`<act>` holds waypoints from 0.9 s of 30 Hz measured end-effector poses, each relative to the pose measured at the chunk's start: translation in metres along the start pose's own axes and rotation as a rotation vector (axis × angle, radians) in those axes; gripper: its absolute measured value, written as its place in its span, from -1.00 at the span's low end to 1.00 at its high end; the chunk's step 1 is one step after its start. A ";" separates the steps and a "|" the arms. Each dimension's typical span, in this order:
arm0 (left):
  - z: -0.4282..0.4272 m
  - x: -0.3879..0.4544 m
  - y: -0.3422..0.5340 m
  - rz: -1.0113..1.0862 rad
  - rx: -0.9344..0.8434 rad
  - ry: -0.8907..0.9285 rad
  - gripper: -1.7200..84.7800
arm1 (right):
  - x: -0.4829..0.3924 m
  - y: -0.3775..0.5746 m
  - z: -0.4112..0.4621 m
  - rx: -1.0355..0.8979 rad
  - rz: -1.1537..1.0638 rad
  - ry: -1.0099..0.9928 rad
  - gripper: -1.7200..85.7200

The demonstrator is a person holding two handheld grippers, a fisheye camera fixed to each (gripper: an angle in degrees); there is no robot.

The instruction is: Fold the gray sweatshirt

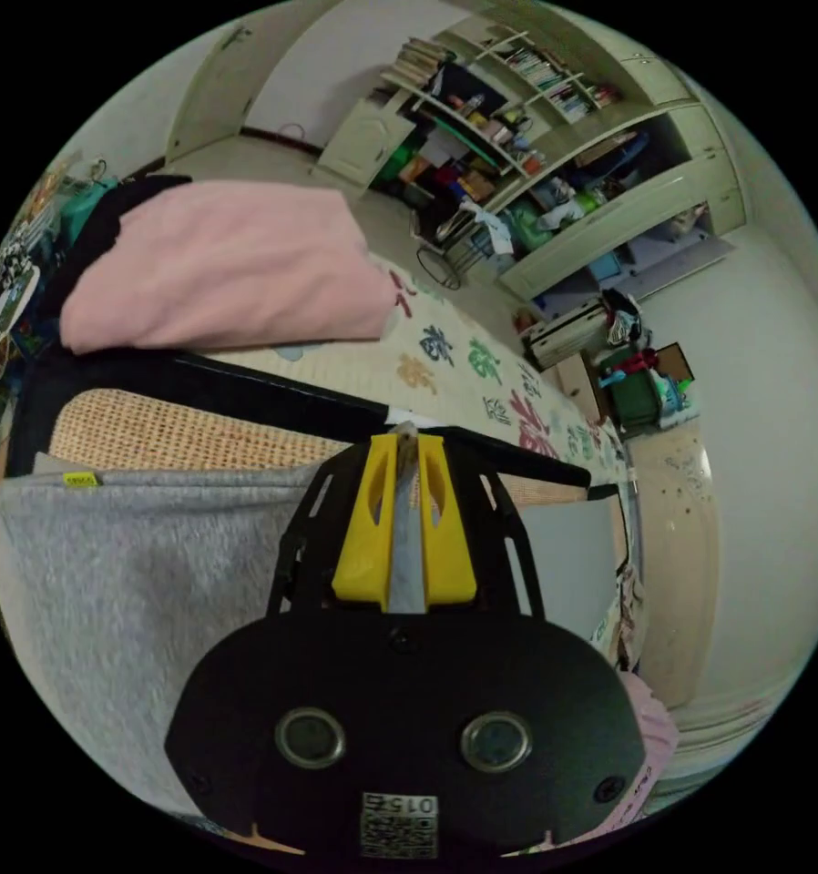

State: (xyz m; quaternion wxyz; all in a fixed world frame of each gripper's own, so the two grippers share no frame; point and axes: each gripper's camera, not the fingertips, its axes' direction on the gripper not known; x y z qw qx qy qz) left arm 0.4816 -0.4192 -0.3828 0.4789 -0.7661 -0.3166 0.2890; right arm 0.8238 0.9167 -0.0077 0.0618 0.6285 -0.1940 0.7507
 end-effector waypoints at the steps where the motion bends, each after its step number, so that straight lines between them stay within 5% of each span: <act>1: 0.003 -0.001 0.009 -0.007 -0.011 -0.001 -0.95 | -0.014 -0.006 0.023 -0.004 0.010 0.039 -0.85; 6: 0.023 0.013 0.071 -0.011 -0.038 0.003 -0.95 | -0.070 0.005 0.081 0.144 0.022 0.268 -0.85; 10: 0.037 0.032 0.106 0.024 -0.046 -0.005 -0.95 | -0.127 0.021 0.109 0.329 -0.091 0.706 -0.95; 27: 0.075 0.100 0.210 0.056 0.015 0.084 -0.95 | -0.065 0.030 0.166 0.372 0.251 0.613 -0.98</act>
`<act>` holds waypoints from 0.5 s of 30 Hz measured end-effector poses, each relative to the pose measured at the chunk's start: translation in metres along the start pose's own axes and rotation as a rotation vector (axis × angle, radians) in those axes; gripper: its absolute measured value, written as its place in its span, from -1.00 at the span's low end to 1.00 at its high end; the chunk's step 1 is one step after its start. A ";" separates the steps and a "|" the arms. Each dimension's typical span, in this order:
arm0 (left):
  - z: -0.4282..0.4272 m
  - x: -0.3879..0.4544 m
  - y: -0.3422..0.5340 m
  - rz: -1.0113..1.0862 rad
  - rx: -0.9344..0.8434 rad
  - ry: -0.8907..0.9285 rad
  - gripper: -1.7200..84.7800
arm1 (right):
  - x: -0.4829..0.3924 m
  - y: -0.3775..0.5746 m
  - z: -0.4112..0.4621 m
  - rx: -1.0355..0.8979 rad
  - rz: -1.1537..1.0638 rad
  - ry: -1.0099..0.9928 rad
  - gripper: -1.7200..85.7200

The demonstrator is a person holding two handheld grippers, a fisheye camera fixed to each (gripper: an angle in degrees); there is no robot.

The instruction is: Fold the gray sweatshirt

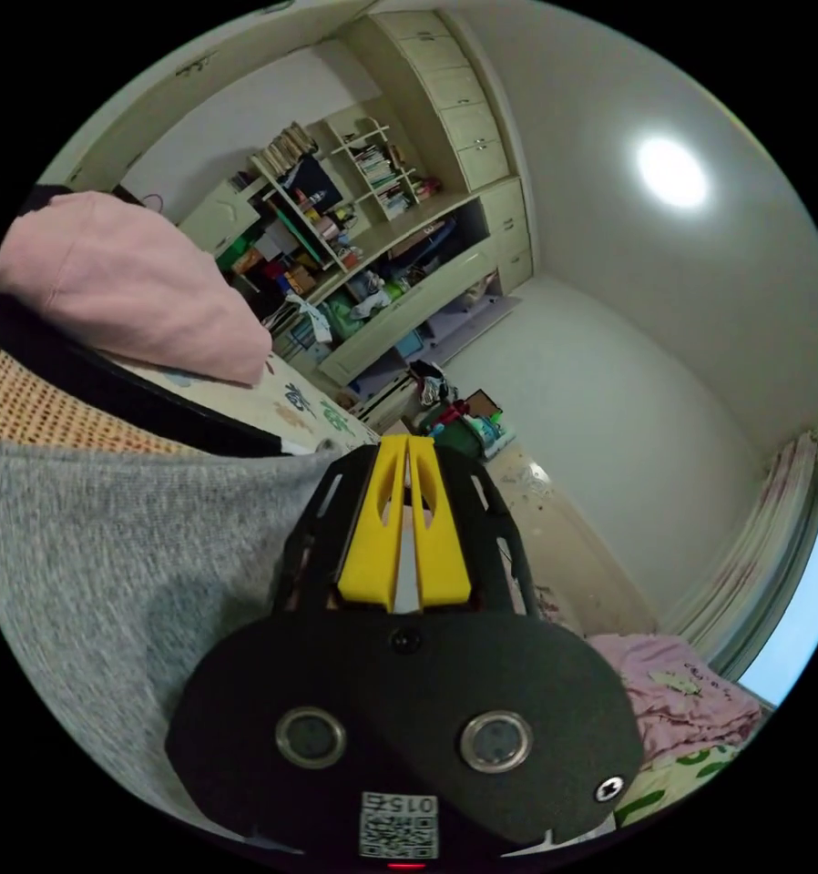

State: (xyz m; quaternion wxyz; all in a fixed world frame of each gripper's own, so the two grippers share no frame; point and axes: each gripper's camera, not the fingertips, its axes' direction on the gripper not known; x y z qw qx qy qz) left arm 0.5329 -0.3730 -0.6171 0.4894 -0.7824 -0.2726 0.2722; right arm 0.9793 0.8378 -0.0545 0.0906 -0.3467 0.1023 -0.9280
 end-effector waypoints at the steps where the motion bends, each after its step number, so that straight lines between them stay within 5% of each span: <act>1: 0.002 0.002 0.003 -0.007 -0.006 0.005 -0.95 | 0.000 0.002 0.003 0.004 0.002 0.001 -0.98; 15: 0.051 0.065 0.008 0.055 -0.112 -0.113 -0.95 | -0.043 0.007 0.037 -0.017 -0.260 0.024 -0.98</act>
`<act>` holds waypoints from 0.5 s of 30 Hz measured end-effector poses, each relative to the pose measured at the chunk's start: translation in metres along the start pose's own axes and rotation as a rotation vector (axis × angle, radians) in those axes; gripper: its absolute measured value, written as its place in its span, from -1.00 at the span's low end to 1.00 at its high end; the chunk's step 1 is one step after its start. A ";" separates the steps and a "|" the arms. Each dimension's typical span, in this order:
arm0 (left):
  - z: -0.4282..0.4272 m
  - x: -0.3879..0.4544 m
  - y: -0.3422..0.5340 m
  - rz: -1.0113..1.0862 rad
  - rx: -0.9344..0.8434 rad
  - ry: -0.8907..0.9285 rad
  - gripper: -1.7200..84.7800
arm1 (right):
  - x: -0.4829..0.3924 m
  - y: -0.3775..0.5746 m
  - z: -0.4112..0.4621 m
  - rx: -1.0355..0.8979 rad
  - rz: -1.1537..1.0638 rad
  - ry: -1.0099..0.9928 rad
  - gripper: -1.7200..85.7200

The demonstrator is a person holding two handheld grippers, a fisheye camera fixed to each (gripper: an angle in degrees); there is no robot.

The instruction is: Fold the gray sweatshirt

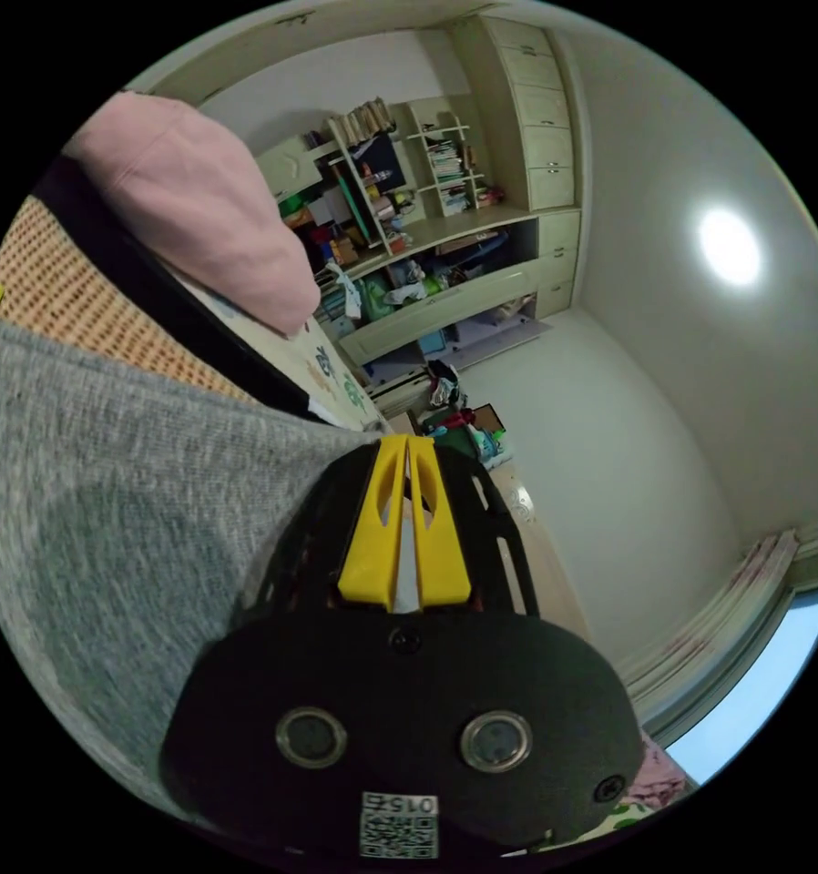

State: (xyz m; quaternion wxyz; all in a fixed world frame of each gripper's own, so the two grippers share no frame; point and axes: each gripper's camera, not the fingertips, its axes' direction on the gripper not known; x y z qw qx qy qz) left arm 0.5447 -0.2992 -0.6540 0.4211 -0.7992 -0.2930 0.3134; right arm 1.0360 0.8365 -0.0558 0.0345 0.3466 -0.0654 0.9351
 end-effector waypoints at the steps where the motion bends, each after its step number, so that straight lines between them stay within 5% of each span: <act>1: 0.001 0.002 -0.002 0.004 -0.005 -0.002 -0.95 | 0.000 -0.001 0.001 0.000 -0.010 0.000 -0.98; 15: 0.022 0.016 -0.074 0.108 -0.138 -0.030 -0.95 | 0.037 -0.003 -0.015 -0.004 -0.076 -0.005 -0.98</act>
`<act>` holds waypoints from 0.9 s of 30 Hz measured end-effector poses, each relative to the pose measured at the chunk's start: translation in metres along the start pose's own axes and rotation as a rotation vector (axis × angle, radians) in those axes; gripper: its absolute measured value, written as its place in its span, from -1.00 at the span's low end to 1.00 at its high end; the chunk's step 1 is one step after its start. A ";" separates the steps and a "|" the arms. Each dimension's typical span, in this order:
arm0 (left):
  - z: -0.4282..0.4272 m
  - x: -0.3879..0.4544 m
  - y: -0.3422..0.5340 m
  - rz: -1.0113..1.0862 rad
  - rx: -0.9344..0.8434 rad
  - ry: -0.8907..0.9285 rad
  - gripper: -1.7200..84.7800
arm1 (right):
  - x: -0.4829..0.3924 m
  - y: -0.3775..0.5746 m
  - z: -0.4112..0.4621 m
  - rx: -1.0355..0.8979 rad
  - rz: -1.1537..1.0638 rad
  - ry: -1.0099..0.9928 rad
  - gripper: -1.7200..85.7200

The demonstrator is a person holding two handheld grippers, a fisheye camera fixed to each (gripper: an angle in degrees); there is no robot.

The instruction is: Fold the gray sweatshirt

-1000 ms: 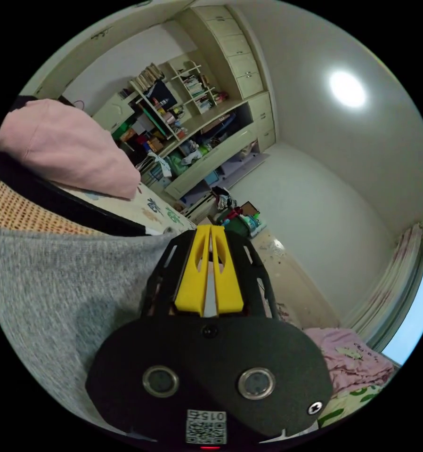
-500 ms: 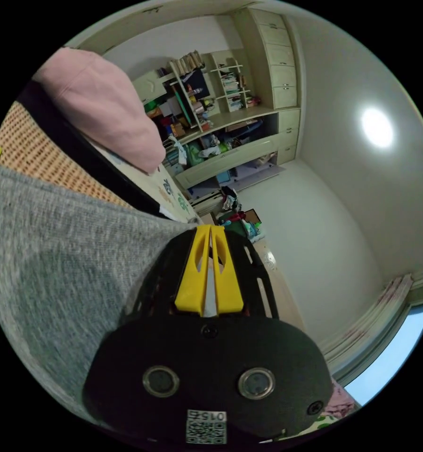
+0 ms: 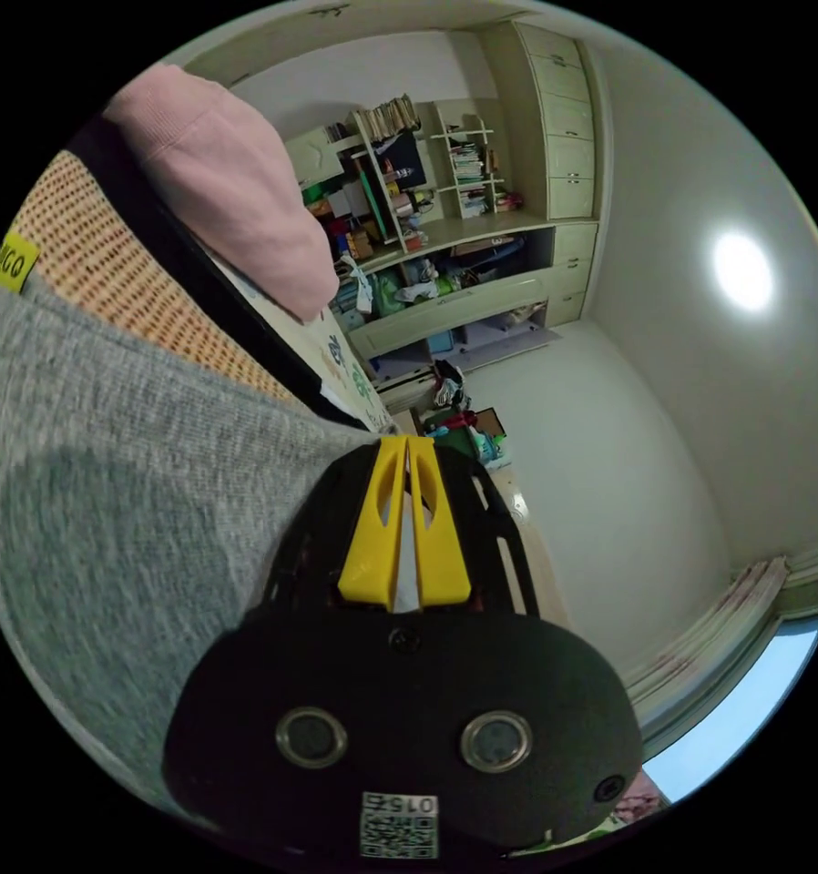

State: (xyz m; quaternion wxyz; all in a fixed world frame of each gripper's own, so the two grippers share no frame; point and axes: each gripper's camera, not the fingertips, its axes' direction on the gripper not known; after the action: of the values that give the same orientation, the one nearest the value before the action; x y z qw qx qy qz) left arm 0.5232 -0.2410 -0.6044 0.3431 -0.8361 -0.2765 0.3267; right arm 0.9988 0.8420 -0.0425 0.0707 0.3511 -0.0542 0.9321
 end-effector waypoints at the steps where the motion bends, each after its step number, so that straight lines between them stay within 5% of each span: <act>1: 0.000 0.000 -0.002 0.005 0.002 -0.001 -0.95 | 0.002 -0.002 -0.003 0.013 -0.028 -0.007 -0.98; 15: -0.026 -0.042 -0.074 -0.040 -0.006 0.123 -0.96 | 0.098 -0.023 -0.056 0.238 -0.060 -0.106 -0.98; 22: -0.095 -0.115 -0.162 -0.079 0.184 -0.043 -0.84 | 0.363 0.028 -0.102 0.205 0.563 -0.488 -0.98; 27: -0.041 -0.156 -0.285 0.015 -0.015 0.011 -0.74 | 0.470 0.125 -0.099 0.080 0.814 -0.891 -0.85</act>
State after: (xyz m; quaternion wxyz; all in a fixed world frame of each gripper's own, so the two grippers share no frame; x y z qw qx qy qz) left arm 0.3863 -0.1899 -0.3108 0.3358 -0.8425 -0.2709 0.3224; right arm 0.5639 0.7784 0.1881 -0.3345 0.6611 -0.1734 0.6488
